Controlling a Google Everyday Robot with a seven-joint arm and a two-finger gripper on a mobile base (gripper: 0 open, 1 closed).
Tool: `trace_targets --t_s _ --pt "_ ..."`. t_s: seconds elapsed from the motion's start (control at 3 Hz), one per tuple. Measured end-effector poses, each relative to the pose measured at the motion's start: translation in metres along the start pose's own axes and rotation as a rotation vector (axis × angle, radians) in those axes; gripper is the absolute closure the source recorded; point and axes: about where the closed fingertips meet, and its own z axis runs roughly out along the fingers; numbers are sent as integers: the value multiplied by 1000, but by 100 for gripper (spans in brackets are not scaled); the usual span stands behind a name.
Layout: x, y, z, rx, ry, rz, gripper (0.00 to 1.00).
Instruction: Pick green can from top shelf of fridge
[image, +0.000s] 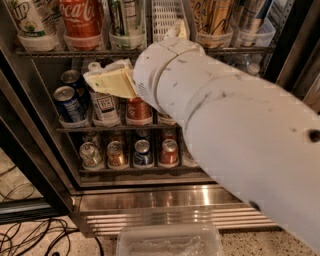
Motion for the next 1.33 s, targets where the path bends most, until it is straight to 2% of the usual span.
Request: trace_targets --t_s 0.33,0.67,1.33 --pt "11 -16 1 41 -4 50 0" --pt "11 -16 1 41 -4 50 0" --pt "6 -11 16 56 -54 51 0"
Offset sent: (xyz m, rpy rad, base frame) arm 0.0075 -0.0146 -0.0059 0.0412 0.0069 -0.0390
